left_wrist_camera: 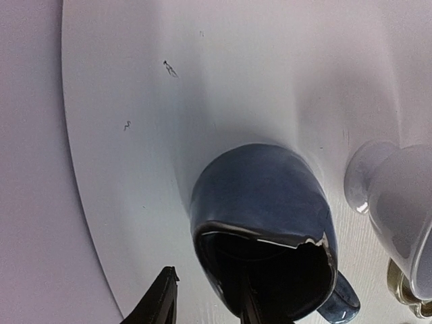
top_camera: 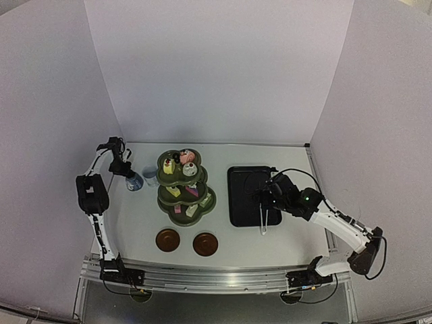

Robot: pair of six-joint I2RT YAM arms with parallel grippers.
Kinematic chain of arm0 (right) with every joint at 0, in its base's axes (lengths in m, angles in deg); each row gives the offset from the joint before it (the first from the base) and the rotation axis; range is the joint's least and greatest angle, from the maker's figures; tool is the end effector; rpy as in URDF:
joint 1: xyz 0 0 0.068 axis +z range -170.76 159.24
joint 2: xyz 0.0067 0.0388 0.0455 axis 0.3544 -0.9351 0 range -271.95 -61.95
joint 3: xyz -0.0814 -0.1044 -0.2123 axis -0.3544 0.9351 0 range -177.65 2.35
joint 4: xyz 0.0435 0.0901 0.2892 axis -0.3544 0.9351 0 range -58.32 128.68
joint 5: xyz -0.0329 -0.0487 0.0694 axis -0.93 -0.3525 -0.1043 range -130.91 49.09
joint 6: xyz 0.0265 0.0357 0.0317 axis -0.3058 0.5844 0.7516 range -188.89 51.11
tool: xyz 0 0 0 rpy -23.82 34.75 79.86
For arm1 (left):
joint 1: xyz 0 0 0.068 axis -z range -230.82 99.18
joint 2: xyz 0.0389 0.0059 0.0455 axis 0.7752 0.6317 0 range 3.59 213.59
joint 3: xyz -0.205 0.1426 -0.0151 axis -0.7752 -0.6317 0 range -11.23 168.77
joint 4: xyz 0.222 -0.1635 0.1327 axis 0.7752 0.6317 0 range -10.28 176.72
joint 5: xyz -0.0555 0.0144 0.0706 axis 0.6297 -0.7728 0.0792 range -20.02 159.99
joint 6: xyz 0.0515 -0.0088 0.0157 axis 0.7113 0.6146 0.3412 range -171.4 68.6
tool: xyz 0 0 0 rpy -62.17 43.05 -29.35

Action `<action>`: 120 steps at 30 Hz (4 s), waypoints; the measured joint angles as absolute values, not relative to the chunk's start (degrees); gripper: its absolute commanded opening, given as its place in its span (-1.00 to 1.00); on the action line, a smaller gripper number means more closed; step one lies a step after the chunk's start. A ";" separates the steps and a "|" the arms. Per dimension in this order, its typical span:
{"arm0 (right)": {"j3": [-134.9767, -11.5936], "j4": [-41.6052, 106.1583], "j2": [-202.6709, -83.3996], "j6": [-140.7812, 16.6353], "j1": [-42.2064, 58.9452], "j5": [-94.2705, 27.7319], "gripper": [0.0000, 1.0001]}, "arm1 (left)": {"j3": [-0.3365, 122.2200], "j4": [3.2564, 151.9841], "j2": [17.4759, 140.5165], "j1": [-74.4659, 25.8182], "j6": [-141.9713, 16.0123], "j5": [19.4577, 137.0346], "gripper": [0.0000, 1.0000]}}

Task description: Serve the afternoon tea

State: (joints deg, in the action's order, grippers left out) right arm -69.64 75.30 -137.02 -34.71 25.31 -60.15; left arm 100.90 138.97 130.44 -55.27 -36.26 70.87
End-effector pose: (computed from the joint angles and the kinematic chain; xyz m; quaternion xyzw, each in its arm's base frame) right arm 0.2357 0.2275 0.3111 -0.0335 0.9178 0.1156 0.3783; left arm 0.4910 0.0375 0.1835 0.0934 0.9858 0.0162 0.1387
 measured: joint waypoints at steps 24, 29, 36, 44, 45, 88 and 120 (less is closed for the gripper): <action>-70.19 75.63 -138.55 -34.73 26.69 -58.89 0.91 | 86.68 134.73 121.44 -55.00 -45.04 66.68 -1.00; -75.71 76.32 -142.65 -36.88 33.66 -60.45 0.91 | 79.61 138.56 112.74 -55.03 -45.73 66.78 -1.00; -92.50 75.70 -155.55 -43.13 49.51 -70.40 0.91 | 72.86 143.79 99.40 -55.02 -46.30 69.68 -1.00; -123.21 74.23 -183.82 -53.31 61.39 -77.71 0.91 | 67.64 148.82 92.17 -50.29 -48.92 70.76 -1.00; -127.51 73.54 -187.55 -54.66 61.96 -77.75 0.91 | 67.06 149.01 91.32 -48.43 -49.47 70.72 -1.00; -140.34 27.37 -213.89 -82.37 61.46 -87.21 -0.08 | 61.37 150.26 74.02 -37.88 -56.43 76.78 -1.00; -133.74 26.27 -213.26 -80.79 60.88 -86.40 -1.00 | 59.06 147.17 73.81 -37.09 -59.82 77.41 -0.11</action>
